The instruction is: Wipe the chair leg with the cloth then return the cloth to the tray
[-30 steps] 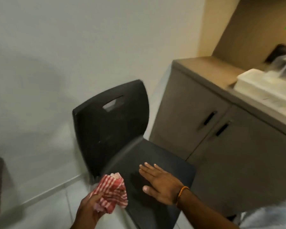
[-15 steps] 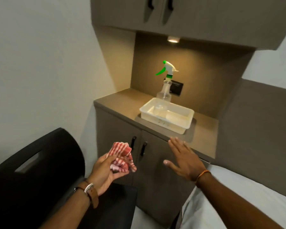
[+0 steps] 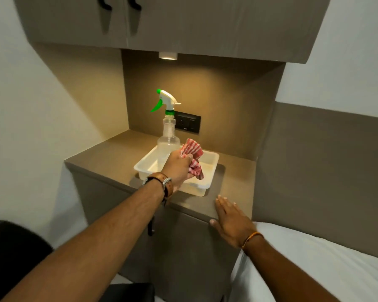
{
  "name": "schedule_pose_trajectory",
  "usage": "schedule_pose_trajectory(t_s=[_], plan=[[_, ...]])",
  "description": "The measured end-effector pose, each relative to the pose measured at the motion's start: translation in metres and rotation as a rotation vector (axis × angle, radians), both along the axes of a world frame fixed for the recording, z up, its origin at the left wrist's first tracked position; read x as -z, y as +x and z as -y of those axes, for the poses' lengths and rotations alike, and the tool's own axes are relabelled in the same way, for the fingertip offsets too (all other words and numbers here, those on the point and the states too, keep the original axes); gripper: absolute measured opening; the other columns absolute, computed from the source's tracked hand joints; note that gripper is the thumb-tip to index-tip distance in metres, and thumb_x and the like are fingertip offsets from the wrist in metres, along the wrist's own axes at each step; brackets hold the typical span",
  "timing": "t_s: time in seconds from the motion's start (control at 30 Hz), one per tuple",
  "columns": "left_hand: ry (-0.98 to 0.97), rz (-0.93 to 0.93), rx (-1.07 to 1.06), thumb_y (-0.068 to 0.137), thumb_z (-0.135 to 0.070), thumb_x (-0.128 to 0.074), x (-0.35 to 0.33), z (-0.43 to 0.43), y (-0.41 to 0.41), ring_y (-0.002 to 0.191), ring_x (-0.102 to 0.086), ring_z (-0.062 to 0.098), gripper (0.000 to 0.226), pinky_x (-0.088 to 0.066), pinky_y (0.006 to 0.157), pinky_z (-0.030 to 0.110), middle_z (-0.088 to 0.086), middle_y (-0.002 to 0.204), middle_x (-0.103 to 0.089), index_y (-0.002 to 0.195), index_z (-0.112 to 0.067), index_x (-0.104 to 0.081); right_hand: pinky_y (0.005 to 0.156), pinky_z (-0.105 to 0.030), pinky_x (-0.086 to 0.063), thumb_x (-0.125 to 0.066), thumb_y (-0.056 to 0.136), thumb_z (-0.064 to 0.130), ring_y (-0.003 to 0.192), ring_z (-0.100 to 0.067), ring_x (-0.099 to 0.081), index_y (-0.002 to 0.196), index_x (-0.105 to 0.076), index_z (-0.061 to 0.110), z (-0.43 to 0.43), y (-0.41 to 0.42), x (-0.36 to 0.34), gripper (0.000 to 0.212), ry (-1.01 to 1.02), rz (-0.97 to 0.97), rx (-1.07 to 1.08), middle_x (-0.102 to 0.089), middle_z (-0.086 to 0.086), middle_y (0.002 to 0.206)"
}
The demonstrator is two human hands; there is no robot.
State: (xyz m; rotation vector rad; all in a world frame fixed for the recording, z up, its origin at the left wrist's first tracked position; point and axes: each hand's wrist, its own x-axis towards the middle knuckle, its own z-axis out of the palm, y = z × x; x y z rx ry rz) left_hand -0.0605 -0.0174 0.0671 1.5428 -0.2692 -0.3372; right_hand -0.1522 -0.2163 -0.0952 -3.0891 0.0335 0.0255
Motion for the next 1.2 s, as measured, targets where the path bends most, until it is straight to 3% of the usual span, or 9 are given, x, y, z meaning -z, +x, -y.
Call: schedule_pose_trajectory(t_s=[0.3,0.43,0.63,0.73,0.83,0.9,0.97,1.07,1.2], plan=[[0.914,0.719,0.164,0.094,0.011,-0.054,0.024,0.100,0.100,0.147,-0.039,0.044,0.076,-0.037,0.123,0.049,0.027,0.160,-0.036,0.162,0.003,-0.020,0.133,-0.043,0.008,-0.026,0.110,0.058,0.168,-0.024,0.002,0.171,-0.001,0.016,0.004,0.002,0.004,0.078,0.010,0.003,-0.031,0.004,-0.005,0.181],[1.452,0.653,0.440,0.098,-0.013,-0.062,0.053,0.109,0.112,0.155,-0.032,0.042,0.074,-0.025,0.130,0.050,0.023,0.165,-0.035,0.162,-0.002,-0.026,0.131,-0.044,0.011,-0.024,0.111,0.062,0.168,-0.024,0.005,0.171,0.002,0.018,0.004,0.002,0.004,0.079,0.022,-0.013,-0.027,0.007,-0.004,0.181],[1.454,0.417,0.625,0.071,-0.026,-0.050,0.057,0.101,0.123,0.115,-0.059,0.034,0.069,-0.051,0.098,0.042,0.015,0.128,-0.057,0.137,-0.003,-0.053,0.127,-0.042,0.014,-0.023,0.109,0.065,0.168,-0.026,0.007,0.170,0.006,0.019,0.002,0.005,0.004,0.082,0.025,-0.072,-0.003,0.011,-0.003,0.180],[1.273,0.309,0.510,0.090,-0.033,-0.044,0.065,0.092,0.132,0.088,-0.061,0.033,0.047,-0.058,0.091,0.048,0.021,0.096,-0.058,0.117,-0.002,-0.067,0.128,-0.043,0.013,-0.023,0.109,0.067,0.168,-0.025,0.007,0.170,0.007,0.020,0.002,0.007,0.008,0.082,0.020,-0.068,0.002,0.011,-0.002,0.180],[1.069,0.264,0.465,0.106,-0.030,-0.046,0.065,0.086,0.125,0.072,-0.057,0.018,0.023,-0.049,0.073,0.029,0.005,0.085,-0.057,0.087,-0.024,-0.057,0.129,-0.043,0.013,-0.022,0.108,0.067,0.168,-0.024,0.006,0.170,0.006,0.020,0.002,0.006,0.013,0.082,0.010,-0.043,-0.005,0.010,-0.002,0.180],[0.982,0.285,0.447,0.109,-0.022,-0.044,0.063,0.079,0.116,0.114,-0.065,0.028,0.025,-0.051,0.098,0.038,0.011,0.130,-0.063,0.128,-0.013,-0.059,0.128,-0.042,0.013,-0.022,0.108,0.066,0.168,-0.023,0.006,0.170,0.005,0.020,0.002,0.006,0.013,0.082,0.005,-0.031,-0.005,0.009,-0.003,0.180],[0.904,0.456,0.369,0.107,-0.014,-0.050,0.059,0.064,0.103,0.160,-0.027,0.033,0.063,-0.028,0.128,0.043,0.014,0.175,-0.023,0.165,-0.009,-0.026,0.128,-0.040,0.013,-0.023,0.108,0.065,0.168,-0.023,0.004,0.170,0.004,0.019,0.002,0.005,0.014,0.082,-0.007,-0.018,-0.010,0.007,-0.003,0.181],[0.831,0.658,0.248,0.104,-0.018,-0.059,0.053,0.026,0.074,0.165,-0.015,0.028,0.077,-0.022,0.131,0.041,0.008,0.179,-0.010,0.168,-0.012,-0.016,0.128,-0.038,0.012,-0.022,0.109,0.065,0.168,-0.022,0.001,0.171,0.002,0.019,0.000,0.003,0.013,0.081,-0.014,0.004,-0.017,0.004,-0.004,0.181],[1.021,0.947,0.045,0.103,-0.035,-0.056,0.034,-0.035,0.030,0.166,-0.009,0.029,0.085,-0.011,0.132,0.042,0.009,0.179,-0.008,0.169,-0.012,-0.008,0.133,-0.039,0.005,-0.026,0.112,0.058,0.168,-0.022,0.002,0.171,0.000,0.017,-0.004,0.002,-0.001,0.077,-0.012,-0.021,-0.006,0.004,-0.005,0.181]])
